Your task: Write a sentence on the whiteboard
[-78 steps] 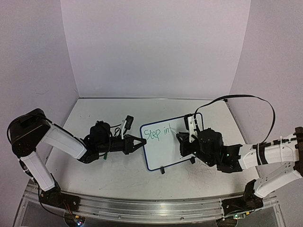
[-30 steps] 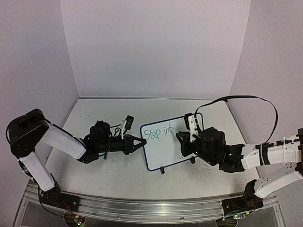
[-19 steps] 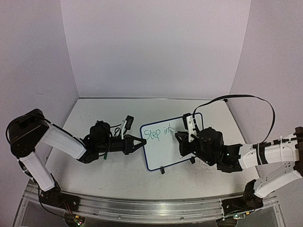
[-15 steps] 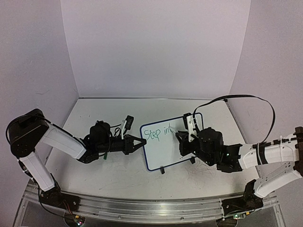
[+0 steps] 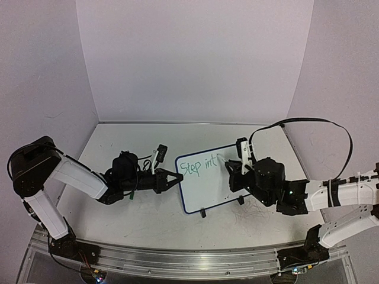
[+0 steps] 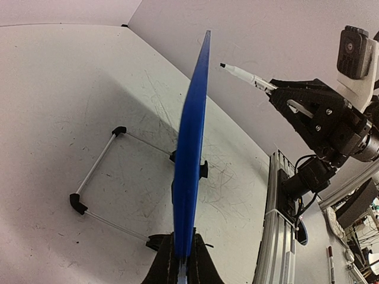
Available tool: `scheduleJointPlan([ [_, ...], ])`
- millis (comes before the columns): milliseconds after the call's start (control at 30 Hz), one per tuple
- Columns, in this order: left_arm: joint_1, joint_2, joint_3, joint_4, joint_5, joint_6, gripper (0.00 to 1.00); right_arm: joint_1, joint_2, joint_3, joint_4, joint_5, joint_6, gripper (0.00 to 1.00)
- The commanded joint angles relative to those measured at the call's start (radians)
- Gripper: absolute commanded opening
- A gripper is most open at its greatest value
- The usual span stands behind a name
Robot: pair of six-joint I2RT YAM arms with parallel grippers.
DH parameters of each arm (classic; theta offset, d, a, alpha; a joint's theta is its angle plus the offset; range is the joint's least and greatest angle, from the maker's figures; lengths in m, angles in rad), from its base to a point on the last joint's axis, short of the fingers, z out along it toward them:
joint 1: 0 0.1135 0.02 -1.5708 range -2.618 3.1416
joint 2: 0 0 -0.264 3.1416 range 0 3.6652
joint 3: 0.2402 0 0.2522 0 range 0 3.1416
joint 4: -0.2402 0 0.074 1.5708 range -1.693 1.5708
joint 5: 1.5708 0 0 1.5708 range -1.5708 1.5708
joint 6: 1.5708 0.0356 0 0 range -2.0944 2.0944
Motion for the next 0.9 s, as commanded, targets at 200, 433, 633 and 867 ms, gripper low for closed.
scheduleJointPlan([
  [200, -0.013, -0.018, 0.026, -0.058, 0.014, 0.007, 0.00, -0.018, 0.012, -0.014, 0.012, -0.037, 0.013, 0.00],
  [433, -0.013, -0.021, 0.027, -0.064, 0.013, 0.012, 0.00, -0.019, 0.035, -0.007, 0.014, -0.046, 0.014, 0.00],
  [633, -0.012, -0.023, 0.026, -0.068, 0.011, 0.016, 0.00, -0.019, 0.042, -0.011, 0.010, -0.038, 0.020, 0.00],
  [867, -0.012, -0.025, 0.028, -0.072, 0.008, 0.019, 0.00, -0.019, 0.029, -0.029, -0.015, -0.049, 0.030, 0.00],
])
